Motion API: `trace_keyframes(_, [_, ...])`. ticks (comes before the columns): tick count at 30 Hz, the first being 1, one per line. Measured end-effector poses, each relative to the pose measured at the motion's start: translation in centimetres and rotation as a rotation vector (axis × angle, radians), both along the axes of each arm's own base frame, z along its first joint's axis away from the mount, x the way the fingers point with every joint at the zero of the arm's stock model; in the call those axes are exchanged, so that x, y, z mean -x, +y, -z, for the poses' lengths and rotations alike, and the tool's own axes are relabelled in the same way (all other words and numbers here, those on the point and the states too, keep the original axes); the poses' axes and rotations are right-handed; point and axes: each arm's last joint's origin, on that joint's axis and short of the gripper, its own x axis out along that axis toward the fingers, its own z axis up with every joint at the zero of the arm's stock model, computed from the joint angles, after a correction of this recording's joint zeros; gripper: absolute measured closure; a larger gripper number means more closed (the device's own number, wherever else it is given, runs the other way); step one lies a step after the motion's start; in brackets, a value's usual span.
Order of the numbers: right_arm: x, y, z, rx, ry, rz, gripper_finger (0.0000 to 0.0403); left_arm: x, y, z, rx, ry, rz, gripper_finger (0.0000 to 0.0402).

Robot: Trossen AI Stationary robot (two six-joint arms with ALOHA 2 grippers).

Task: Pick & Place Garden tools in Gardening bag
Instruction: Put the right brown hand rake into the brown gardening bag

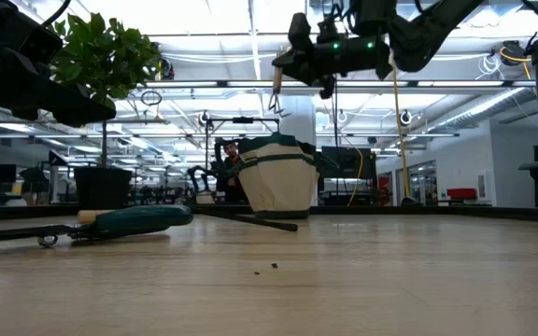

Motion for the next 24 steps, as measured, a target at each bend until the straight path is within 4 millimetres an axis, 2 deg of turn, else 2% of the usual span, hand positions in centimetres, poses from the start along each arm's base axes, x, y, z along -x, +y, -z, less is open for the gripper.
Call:
trace_keyframes(6, [-1.0,-1.2,1.7,0.016,-0.038,0.021,0.0344,0.0,0.0,0.0,0.001,0.0,-0.001,0.0068])
trace_keyframes(14, [-2.2,-2.2,4.6,-0.033,0.018,0.004,0.0344,0.0,0.0,0.0,0.021,-0.002,-0.005,0.0069])
trace_keyframes(24, [-2.2,-2.5,4.9,0.015,0.069,0.025,0.0344,0.0,0.0,0.0,0.029,-0.002,-0.007,0.0068])
